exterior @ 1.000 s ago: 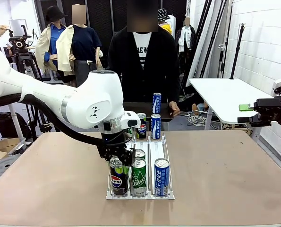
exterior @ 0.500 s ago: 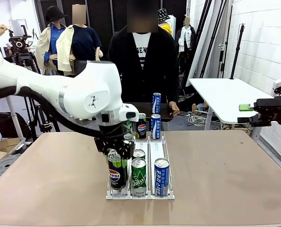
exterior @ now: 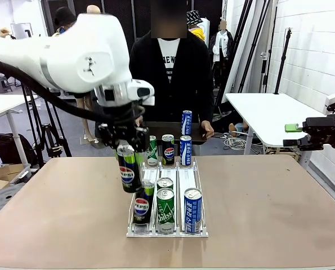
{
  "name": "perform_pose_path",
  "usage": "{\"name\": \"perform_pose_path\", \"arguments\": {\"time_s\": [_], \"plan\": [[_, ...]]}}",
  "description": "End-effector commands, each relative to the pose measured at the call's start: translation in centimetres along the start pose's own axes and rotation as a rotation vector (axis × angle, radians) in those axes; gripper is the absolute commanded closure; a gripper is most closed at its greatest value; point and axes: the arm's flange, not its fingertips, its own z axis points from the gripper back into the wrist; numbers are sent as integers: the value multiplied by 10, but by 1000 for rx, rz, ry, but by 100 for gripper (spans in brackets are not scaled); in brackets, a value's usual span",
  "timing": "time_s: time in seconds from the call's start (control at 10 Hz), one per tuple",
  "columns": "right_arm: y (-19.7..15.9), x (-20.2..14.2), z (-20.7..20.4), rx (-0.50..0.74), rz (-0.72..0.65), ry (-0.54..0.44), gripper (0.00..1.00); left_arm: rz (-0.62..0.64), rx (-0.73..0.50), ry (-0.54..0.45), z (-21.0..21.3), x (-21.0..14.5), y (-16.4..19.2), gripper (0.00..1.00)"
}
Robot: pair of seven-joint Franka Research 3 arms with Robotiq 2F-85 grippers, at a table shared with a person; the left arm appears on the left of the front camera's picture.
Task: Retrieve and hand over the desired beverage to the person.
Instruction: Pick up another can of the same type that the person held from the Automatic Can Dispenser.
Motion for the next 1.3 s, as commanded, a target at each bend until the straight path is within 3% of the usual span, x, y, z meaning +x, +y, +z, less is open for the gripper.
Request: {"name": "perform_pose_path", "arguments": {"time_s": [0.0,0.3,0.8,1.2], "plan": [[1,0,0,11,2,-8,0,6,24,-23,23,2,8,100],[1,0,0,11,2,-8,0,26,47,-53,68,-3,18,100],[1,0,0,11,2,-8,0,141,86,-57,103,-21,76,100],[1,0,0,11,2,-8,0,152,104,-21,86,-18,180,100]]}}
